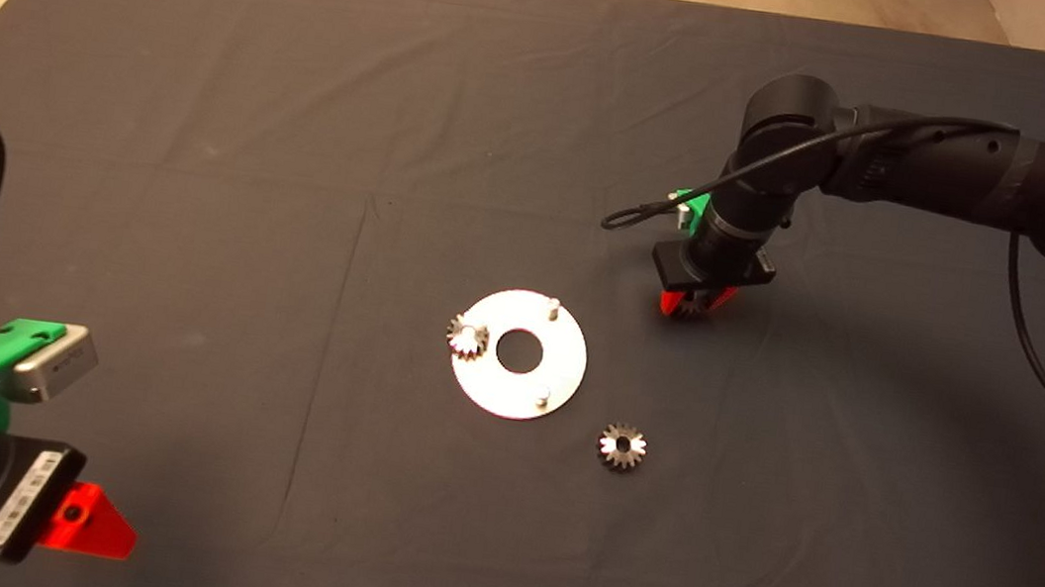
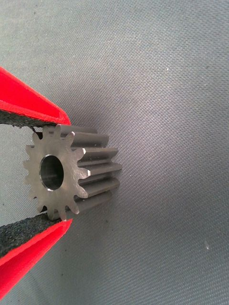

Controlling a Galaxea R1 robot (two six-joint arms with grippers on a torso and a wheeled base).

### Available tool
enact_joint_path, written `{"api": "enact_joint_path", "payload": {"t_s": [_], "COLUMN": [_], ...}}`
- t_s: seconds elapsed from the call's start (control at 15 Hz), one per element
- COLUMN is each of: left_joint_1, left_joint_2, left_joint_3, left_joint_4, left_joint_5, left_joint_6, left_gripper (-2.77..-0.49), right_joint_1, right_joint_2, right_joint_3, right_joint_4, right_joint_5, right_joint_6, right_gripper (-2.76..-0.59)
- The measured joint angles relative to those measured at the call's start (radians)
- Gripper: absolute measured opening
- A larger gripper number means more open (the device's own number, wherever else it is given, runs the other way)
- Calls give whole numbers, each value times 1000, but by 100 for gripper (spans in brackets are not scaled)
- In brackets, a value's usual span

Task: Install three planetary gears onto the carrier pins

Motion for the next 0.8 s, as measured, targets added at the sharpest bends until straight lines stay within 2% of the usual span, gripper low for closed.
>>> {"api": "enact_joint_path", "payload": {"t_s": [0.2, 0.47, 0.67, 0.8], "left_joint_1": [0, 0, 0, 0], "left_joint_2": [0, 0, 0, 0], "left_joint_3": [0, 0, 0, 0], "left_joint_4": [0, 0, 0, 0], "left_joint_5": [0, 0, 0, 0], "left_joint_6": [0, 0, 0, 0], "left_gripper": [-75, -75, -75, -75], "right_joint_1": [0, 0, 0, 0], "right_joint_2": [0, 3, 3, 3], "right_joint_3": [-1, -3, -2, 0], "right_joint_4": [0, 0, -5, -9], "right_joint_5": [1, 0, 0, 0], "right_joint_6": [-20, -77, -86, -110], "right_gripper": [-213, -213, -218, -218]}}
